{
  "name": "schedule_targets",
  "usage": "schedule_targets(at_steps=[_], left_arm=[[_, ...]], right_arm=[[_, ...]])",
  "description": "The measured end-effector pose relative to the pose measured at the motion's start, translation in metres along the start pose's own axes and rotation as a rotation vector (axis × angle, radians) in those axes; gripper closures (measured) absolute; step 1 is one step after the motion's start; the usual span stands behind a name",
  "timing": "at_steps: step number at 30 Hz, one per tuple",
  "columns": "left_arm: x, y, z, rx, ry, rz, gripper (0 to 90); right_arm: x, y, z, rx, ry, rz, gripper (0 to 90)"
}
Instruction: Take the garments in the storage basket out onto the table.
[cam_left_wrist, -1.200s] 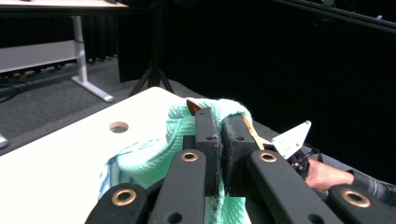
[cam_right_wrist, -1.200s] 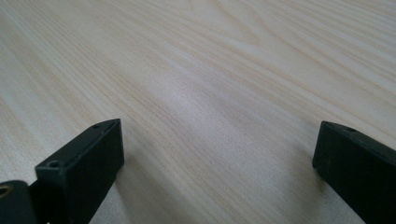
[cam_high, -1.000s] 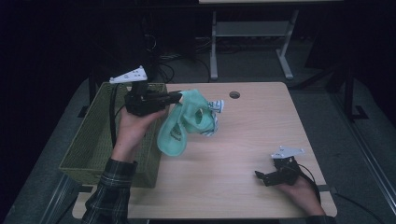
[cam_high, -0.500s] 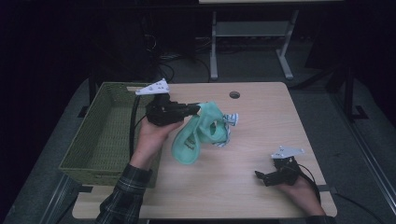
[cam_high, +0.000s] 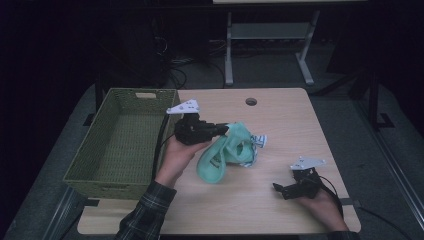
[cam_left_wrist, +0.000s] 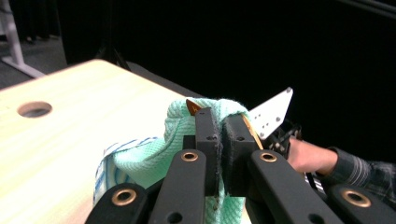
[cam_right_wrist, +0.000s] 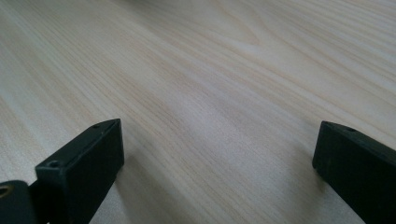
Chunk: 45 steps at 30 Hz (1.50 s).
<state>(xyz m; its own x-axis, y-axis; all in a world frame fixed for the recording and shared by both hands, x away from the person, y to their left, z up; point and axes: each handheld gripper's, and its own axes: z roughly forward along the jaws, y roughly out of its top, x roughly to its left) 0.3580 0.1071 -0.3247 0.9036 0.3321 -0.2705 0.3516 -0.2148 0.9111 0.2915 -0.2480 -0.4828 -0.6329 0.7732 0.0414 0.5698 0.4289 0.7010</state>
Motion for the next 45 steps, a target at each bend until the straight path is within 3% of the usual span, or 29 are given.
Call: schedule_targets(at_steps=[11,18,22,36,40,45], left_arm=[[0.005,-0.033,0.045,0.098,-0.031,-0.034,86.3],[0.014,-0.062,0.061,0.21,0.023,-0.028,86.1],[0.019,-0.077,0.064,0.263,0.067,-0.025,86.1],[0.023,-0.111,0.08,0.393,0.104,-0.004,84.7],[0.02,-0.107,0.077,0.391,0.13,0.001,74.6],[0.008,-0.095,0.054,0.376,0.164,0.008,61.2]], right_arm=[[0.0,0.0,0.0,0.0,0.0,-0.001,1.8],[0.0,0.0,0.0,0.0,0.0,-0.002,1.8],[0.0,0.0,0.0,-0.001,0.0,-0.003,1.8],[0.0,0.0,0.0,0.0,0.004,-0.008,1.8],[0.0,0.0,0.0,0.0,0.004,-0.008,1.8],[0.0,0.0,0.0,0.0,0.004,-0.008,1.8]])
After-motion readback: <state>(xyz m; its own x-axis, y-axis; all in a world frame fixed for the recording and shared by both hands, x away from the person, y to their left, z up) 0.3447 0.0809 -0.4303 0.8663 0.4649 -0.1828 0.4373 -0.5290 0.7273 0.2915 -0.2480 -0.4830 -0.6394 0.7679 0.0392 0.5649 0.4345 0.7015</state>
